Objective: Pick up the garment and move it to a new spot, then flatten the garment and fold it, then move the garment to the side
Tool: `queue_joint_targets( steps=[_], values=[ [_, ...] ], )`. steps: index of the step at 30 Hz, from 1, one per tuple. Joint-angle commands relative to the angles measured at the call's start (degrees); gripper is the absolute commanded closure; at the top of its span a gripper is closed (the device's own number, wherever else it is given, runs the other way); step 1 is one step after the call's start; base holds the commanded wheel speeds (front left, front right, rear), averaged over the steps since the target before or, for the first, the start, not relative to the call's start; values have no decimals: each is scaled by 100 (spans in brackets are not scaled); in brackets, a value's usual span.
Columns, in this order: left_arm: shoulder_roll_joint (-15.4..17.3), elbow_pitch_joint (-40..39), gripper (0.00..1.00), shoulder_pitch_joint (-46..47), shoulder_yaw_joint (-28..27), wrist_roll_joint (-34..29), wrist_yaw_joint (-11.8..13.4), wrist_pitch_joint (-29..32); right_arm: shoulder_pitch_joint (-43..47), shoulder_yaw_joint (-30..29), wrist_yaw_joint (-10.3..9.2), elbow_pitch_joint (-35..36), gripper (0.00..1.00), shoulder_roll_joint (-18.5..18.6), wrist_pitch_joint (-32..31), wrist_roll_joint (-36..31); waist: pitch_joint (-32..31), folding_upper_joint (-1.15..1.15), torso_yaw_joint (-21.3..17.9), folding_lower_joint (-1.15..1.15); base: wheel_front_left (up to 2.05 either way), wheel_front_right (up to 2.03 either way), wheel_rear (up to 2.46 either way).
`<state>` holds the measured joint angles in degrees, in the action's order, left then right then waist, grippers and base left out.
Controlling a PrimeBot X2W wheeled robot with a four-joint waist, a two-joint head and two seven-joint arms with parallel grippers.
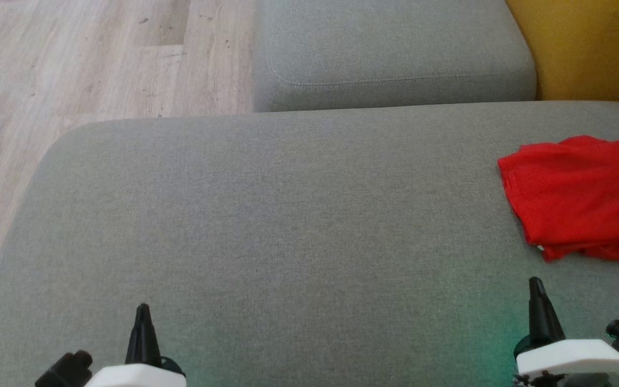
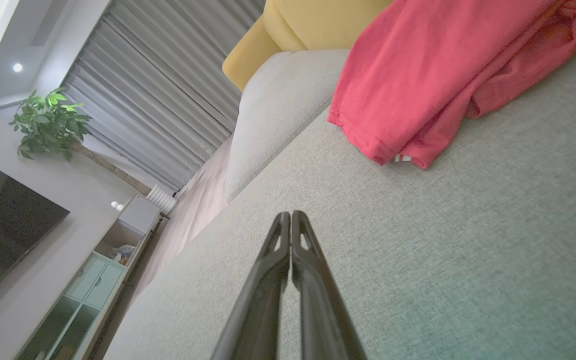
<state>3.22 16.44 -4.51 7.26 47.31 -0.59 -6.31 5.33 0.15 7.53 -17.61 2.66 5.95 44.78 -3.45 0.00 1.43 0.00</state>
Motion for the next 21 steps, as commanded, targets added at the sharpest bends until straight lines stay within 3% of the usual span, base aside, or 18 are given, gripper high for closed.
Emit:
queue_joint_targets(
  steps=[1, 21],
  values=[
    [43, -184, 100, 330, -187, 199, -55, 38, -293, 7, -2, 205, 100, 65, -48, 220, 10, 0, -4, 0, 0, 0, 0],
    [46, -201, 100, 532, -483, 1416, -231, 355, -529, -157, -3, 249, 100, 70, -361, 1492, 108, 0, -43, 0, 0, 0, 0]
  ],
)
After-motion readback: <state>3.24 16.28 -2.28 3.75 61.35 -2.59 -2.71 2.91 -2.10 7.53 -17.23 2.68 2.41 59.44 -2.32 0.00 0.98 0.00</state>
